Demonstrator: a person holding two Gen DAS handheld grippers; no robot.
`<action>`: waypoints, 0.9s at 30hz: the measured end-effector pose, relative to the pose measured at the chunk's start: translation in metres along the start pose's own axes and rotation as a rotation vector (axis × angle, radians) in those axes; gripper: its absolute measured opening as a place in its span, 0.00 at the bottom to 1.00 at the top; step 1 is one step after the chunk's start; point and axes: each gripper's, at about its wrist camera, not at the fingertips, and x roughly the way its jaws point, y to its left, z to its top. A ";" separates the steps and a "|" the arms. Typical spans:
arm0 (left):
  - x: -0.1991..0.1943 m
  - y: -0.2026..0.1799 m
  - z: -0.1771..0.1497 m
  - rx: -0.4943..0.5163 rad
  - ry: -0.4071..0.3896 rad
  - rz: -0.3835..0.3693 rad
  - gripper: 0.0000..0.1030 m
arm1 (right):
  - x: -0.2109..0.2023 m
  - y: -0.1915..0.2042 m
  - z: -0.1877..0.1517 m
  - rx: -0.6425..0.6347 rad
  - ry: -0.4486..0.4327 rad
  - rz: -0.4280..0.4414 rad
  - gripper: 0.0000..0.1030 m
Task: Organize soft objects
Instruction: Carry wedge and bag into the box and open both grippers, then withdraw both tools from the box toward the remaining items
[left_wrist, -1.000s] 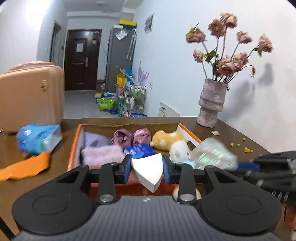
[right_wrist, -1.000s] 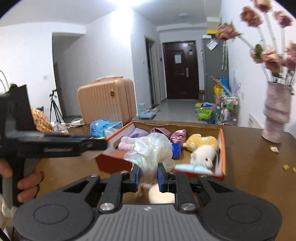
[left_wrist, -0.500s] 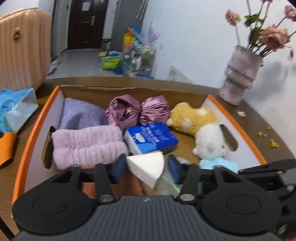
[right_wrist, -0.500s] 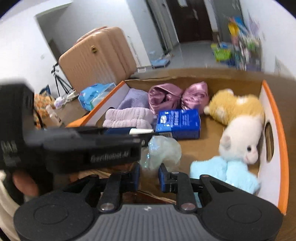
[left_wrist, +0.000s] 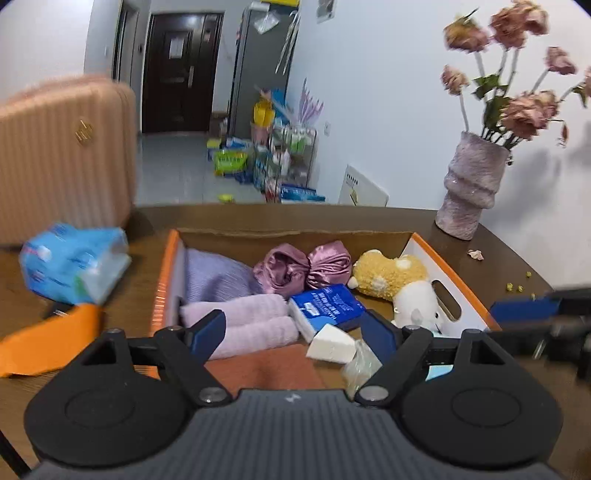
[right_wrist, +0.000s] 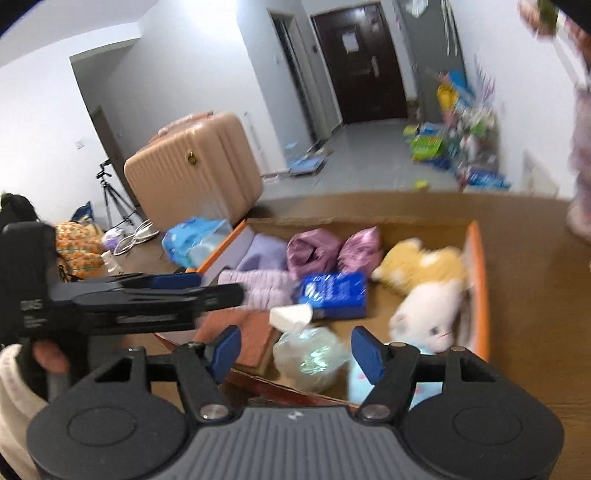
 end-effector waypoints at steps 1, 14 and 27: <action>-0.015 0.001 -0.002 0.017 -0.018 0.010 0.81 | -0.013 0.004 0.000 -0.016 -0.022 -0.022 0.64; -0.158 -0.007 -0.035 0.143 -0.171 0.075 0.86 | -0.135 0.045 -0.019 -0.098 -0.211 -0.176 0.69; -0.222 -0.019 -0.112 0.044 -0.203 0.033 0.89 | -0.182 0.087 -0.104 -0.100 -0.297 -0.123 0.80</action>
